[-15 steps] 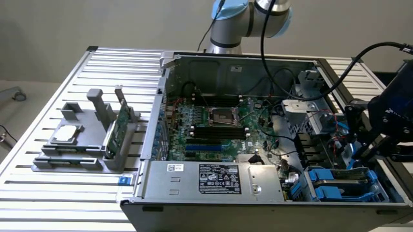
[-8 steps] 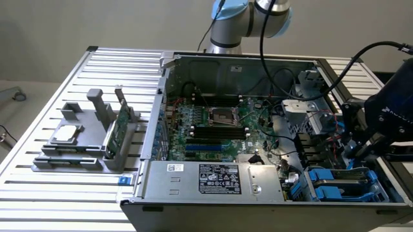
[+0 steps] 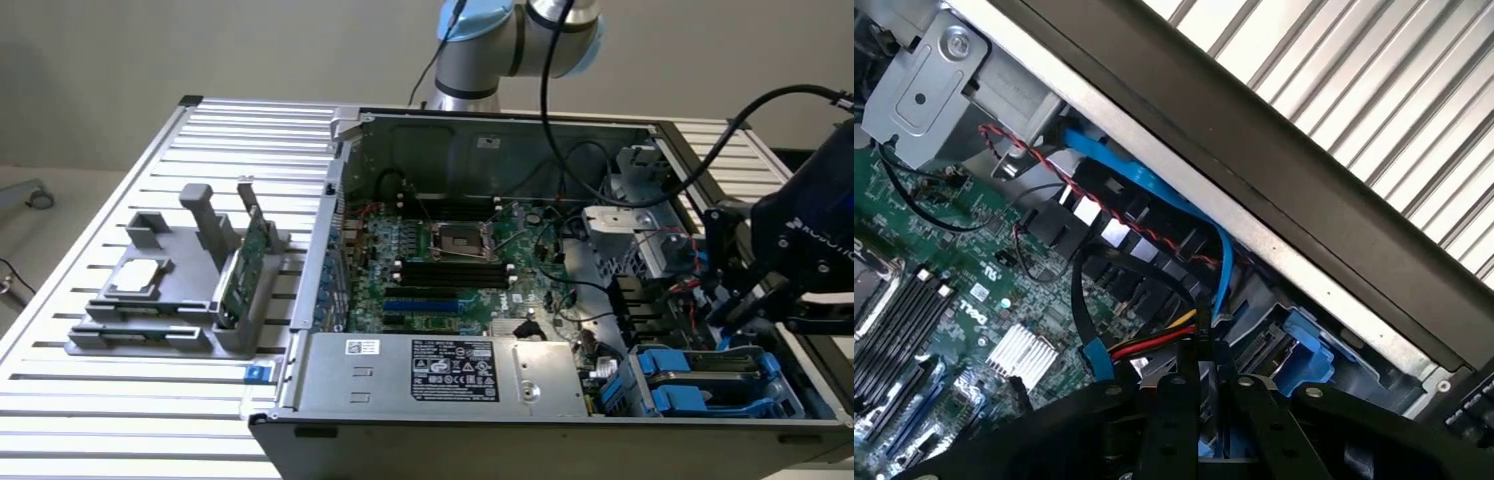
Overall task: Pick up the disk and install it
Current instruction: 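Insert the first disk wire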
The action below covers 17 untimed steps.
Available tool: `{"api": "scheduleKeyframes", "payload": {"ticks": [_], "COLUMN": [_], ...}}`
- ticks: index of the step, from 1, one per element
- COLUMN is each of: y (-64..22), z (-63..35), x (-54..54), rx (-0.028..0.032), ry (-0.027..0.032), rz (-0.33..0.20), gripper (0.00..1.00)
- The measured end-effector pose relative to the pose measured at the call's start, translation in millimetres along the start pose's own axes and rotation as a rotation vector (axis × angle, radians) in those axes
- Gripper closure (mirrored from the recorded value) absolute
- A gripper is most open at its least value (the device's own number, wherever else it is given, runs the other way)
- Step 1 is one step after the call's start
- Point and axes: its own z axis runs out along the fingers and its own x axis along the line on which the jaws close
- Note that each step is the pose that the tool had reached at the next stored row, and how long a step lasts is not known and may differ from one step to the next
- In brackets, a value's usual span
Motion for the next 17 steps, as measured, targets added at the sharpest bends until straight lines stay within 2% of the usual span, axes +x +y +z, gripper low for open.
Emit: {"api": "scheduleKeyframes", "payload": {"ticks": [5,17], "y": [0.0,0.0], "z": [0.1,0.0], "x": [0.0,0.0], "rx": [0.0062,0.0060], "ry": [0.0091,0.0109], "rz": [0.055,0.220], "gripper": [0.83,0.83]}}
